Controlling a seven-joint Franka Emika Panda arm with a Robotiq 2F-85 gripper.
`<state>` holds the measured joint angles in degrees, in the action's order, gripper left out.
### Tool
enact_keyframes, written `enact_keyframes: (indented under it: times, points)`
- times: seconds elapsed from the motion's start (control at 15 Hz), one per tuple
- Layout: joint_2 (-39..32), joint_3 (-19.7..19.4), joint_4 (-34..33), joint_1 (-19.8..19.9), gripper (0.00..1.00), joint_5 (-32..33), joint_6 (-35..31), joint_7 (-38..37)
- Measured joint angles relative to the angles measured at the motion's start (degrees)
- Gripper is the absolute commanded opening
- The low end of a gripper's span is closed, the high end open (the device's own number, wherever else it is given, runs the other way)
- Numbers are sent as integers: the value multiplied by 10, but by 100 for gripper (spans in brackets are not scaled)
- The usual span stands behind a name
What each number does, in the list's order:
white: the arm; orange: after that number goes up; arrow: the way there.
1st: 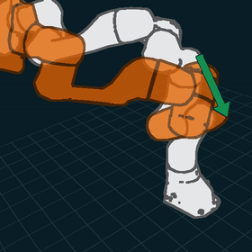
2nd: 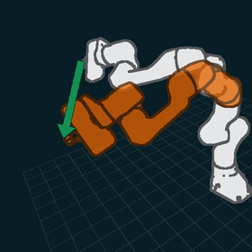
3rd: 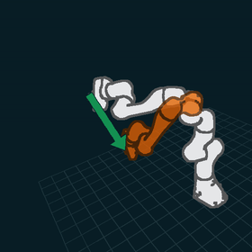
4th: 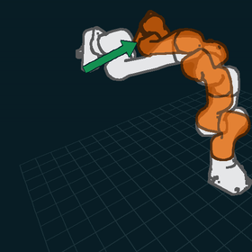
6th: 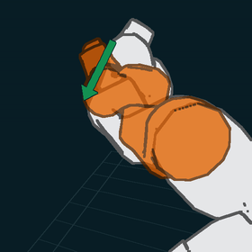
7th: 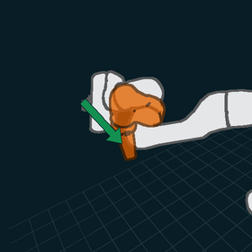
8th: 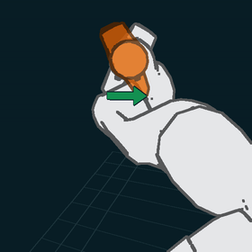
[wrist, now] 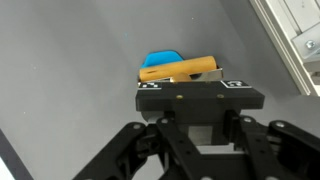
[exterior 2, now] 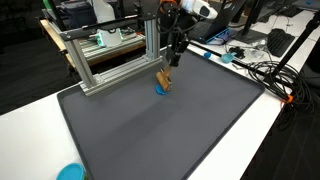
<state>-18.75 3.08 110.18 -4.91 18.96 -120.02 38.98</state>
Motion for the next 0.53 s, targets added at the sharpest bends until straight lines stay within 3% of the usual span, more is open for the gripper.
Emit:
enact_keyframes:
  times: [0.07,0.13,0.2,0.53]
  points:
    - [-1,1,-3,-3,22,10,10,-9]
    - [-2,3,-8,-7,47,19,22,-16]
    - [-2,5,-9,-8,22,20,24,-17]
    - [-7,11,-9,-6,22,20,24,-13]
